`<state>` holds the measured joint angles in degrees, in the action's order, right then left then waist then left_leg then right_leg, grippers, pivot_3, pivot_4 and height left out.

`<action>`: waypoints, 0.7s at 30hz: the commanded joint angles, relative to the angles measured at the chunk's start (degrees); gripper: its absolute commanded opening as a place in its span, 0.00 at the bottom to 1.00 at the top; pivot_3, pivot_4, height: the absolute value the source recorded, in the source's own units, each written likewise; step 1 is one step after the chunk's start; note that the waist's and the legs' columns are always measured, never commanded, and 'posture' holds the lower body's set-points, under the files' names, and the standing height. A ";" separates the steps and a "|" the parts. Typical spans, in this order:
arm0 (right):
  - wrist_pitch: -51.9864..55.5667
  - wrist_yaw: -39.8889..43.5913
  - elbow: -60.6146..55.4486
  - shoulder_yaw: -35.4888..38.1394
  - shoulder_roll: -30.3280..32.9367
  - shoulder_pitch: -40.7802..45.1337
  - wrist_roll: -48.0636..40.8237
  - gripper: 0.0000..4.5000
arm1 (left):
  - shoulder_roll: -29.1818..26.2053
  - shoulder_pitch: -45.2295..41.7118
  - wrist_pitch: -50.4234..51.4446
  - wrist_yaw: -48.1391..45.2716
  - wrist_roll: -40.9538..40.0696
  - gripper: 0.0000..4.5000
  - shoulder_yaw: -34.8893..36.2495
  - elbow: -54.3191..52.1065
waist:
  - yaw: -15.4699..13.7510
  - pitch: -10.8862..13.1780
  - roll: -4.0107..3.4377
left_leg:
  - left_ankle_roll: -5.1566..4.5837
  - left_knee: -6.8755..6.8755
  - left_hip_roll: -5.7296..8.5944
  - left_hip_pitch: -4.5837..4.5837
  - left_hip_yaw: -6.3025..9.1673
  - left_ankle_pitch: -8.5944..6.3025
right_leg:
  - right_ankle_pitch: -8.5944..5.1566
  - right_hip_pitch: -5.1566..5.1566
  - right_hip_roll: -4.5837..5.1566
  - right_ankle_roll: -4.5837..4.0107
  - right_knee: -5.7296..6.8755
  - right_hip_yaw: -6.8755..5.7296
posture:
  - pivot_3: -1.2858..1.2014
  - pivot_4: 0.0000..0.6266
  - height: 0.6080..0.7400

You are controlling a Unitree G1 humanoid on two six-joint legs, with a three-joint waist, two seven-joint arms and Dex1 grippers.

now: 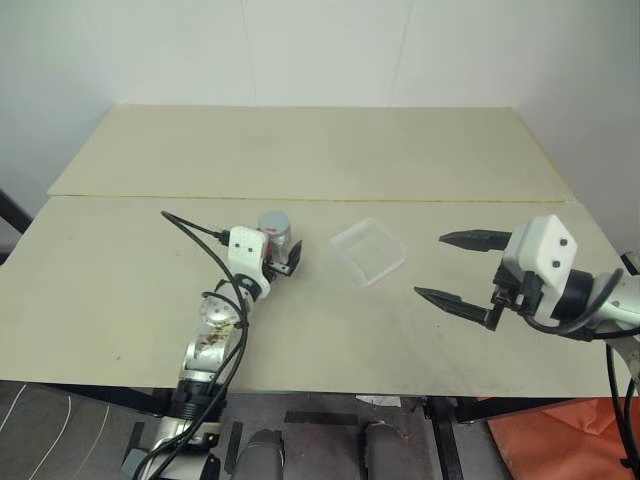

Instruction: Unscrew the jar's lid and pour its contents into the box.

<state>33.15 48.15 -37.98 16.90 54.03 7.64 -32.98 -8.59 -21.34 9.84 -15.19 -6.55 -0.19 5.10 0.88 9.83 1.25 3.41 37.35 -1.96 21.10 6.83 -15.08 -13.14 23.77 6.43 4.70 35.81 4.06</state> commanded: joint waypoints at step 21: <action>3.48 -3.10 2.57 -7.41 -5.99 16.21 -7.32 1.00 | -14.93 -10.04 14.22 -27.09 -18.29 0.43 2.71 -9.80 | 0.40 0.01 0.00 | 0.04 0.00 0.00 0.00 0.02 0.02 | 0.00 0.02 -0.01 0.01 0.02 -0.02 | 0.52 0.24 1.00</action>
<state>35.58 45.99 -35.75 10.01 49.01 21.41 -38.09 -21.76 -29.15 21.37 -35.41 -19.81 1.37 -2.03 1.28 9.84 1.25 3.45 37.34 -1.96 21.10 6.85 -15.06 -13.14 23.79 6.42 4.70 35.83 4.04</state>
